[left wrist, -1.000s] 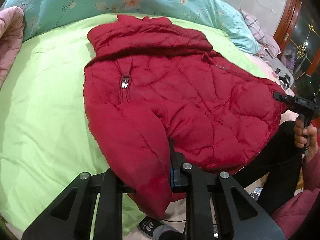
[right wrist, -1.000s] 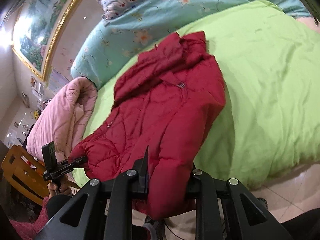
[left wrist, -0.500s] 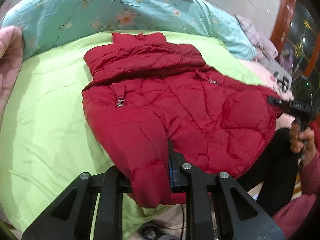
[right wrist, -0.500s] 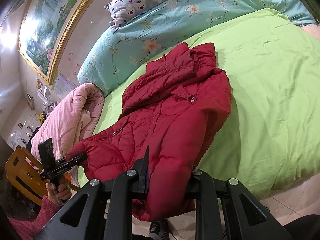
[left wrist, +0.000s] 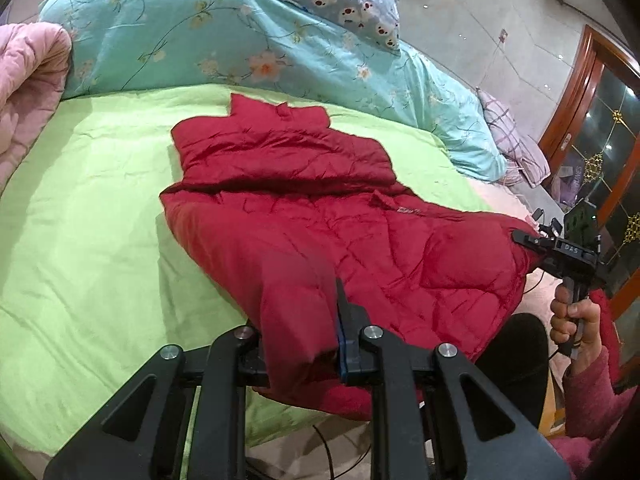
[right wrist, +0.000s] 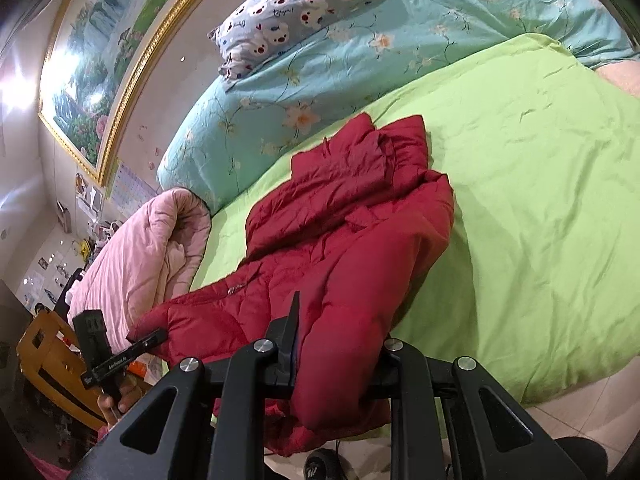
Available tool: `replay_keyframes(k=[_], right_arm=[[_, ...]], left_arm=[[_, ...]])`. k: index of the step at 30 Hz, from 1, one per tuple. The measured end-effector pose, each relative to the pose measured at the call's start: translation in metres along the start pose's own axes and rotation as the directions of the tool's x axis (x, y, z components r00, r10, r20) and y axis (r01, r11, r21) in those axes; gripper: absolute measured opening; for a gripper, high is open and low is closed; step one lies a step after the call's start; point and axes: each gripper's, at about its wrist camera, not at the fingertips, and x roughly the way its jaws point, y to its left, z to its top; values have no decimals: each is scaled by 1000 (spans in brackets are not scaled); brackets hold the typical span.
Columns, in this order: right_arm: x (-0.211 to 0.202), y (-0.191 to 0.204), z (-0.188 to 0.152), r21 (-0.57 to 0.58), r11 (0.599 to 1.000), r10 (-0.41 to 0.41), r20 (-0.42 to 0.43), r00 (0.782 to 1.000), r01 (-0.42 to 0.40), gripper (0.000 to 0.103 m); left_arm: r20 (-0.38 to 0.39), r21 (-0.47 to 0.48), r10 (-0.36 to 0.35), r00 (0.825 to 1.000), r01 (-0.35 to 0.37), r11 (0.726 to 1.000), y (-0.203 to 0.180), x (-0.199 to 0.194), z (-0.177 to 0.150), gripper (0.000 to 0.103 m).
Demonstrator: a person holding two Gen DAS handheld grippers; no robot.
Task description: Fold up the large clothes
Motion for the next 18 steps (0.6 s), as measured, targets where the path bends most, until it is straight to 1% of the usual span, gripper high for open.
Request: replay_keyframes(k=[4,9,13,18], right_arm=[[-2,-4,9,17,1000,19,8,1000,-19,20],[-3,-1,28,27,999,41,32,999,-42,20],[-3,2,45,25,998,54,52,997,-56,20],[6,3,70,42,996,77,79,994,-80,20]], left_arm=[[23,-12,-10,1000,11,1000,-1,-3,17,17],[60,-73,-37,998,41,996,14,-6,41,17],[89,-123,-43,995,54,991,28,-6,57,17],[115,-166,-27,993,46,985,36,1,78,17]])
